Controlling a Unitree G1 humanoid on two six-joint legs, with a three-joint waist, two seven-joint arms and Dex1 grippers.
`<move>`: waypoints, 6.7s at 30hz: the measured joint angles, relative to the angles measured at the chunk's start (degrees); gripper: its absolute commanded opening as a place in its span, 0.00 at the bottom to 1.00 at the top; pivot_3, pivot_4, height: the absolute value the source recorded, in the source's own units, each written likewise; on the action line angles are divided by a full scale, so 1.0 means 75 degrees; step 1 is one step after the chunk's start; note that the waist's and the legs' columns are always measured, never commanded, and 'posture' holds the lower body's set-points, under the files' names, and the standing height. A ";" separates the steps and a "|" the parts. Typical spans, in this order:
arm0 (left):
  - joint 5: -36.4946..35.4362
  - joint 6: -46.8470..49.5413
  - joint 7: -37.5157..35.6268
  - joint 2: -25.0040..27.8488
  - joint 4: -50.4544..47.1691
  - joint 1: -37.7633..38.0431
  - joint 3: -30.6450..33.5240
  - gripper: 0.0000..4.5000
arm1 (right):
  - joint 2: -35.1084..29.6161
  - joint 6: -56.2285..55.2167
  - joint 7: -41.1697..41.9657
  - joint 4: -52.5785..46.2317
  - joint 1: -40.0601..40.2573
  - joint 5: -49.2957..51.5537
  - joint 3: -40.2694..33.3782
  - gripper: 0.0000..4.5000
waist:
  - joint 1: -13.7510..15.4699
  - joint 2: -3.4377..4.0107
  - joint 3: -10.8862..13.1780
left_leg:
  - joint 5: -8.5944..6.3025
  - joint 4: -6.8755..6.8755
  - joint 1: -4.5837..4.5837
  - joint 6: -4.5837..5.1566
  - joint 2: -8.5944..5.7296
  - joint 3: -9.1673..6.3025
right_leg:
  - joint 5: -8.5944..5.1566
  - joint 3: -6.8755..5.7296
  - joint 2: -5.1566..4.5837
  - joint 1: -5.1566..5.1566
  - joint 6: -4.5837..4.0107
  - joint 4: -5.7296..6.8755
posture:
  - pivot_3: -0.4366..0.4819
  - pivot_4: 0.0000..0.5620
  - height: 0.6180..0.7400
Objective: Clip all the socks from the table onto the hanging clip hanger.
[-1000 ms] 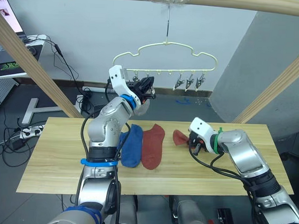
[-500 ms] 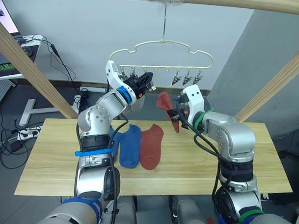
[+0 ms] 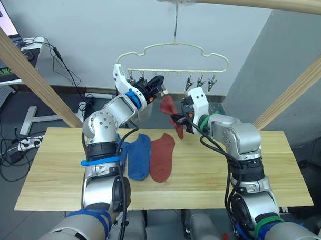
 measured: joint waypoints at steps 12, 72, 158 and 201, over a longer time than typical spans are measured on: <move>0.0004 -0.0018 -0.0120 0.0112 -0.0156 0.0158 -0.0153 0.02 | -0.0447 0.0140 -0.0043 -0.0217 -0.0154 0.0556 0.0101 0.01 | 0.0003 0.0000 0.0000 | -0.0001 0.0000 -0.0001 -0.0001 0.0000 -0.0001 | 0.0000 -0.0001 0.0000 0.0000 0.0000 0.0001 | 0.42 0.40 1.00; -0.0565 0.0704 -0.2755 0.3215 -0.3021 0.2628 -0.1355 0.57 | -0.0626 0.0562 -0.0729 -0.1480 0.0548 0.1360 0.0269 0.85 | 0.0219 0.0002 -0.0003 | -0.0001 -0.0022 -0.0011 -0.0006 0.0006 -0.0013 | 0.0001 -0.0016 -0.0001 -0.0019 -0.0003 0.0006 | 0.60 0.33 1.00; 0.1453 -0.2097 -0.5803 0.4533 -0.2743 0.1763 -0.2386 0.57 | 0.0534 -0.3060 -0.4104 0.0578 -0.0417 -0.0054 -0.0984 0.50 | 0.0496 0.0003 -0.0017 | 0.0000 -0.0021 -0.0017 -0.0003 0.0010 -0.0017 | 0.0002 -0.0023 0.0002 -0.0025 -0.0005 0.0015 | 0.67 0.43 1.00; 0.4288 -0.2896 -0.4488 0.3159 -0.1642 0.3083 -0.5071 0.99 | 0.0481 -0.3042 -0.4103 0.0671 -0.0631 -0.0074 -0.0984 0.00 | 0.0519 0.0004 -0.0017 | 0.0000 -0.0035 -0.0017 -0.0003 0.0010 -0.0010 | 0.0002 -0.0018 0.0002 -0.0036 -0.0006 0.0016 | 0.62 0.39 1.00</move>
